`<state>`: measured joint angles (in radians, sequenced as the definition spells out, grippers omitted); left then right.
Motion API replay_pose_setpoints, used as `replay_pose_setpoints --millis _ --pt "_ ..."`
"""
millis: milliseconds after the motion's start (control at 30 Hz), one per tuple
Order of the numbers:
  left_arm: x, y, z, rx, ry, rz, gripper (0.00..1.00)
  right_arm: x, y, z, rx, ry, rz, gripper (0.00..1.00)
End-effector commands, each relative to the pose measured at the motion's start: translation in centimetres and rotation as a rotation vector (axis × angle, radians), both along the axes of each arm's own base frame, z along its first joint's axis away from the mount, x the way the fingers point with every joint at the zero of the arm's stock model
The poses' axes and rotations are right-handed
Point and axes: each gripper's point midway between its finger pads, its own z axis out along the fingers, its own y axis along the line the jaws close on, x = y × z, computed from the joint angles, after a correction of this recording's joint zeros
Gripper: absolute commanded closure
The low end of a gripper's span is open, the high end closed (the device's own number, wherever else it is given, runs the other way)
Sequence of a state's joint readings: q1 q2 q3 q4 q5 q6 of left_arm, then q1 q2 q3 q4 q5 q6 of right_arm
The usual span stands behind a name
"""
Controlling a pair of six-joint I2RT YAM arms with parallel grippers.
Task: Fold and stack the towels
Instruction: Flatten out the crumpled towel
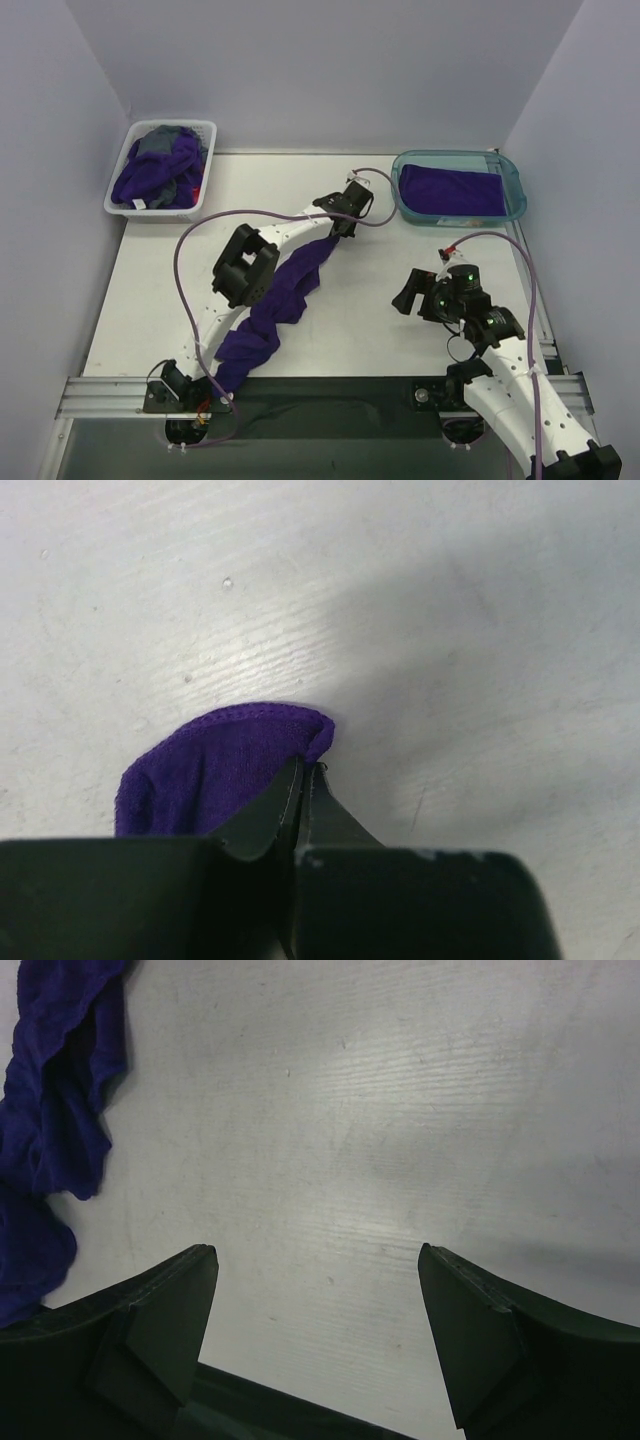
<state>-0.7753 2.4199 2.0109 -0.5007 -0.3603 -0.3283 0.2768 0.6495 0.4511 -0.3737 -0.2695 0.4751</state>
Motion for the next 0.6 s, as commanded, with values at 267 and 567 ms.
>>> replay_pose_setpoints --millis 267,567 --pt "-3.9 8.7 25.0 -0.077 -0.239 -0.009 1.0 3.5 3.8 3.8 0.117 -0.085 0.087 0.17" --pt "-16.7 23.8 15.9 -0.193 -0.005 0.214 1.0 5.8 9.0 4.4 0.035 -0.092 0.227 0.19"
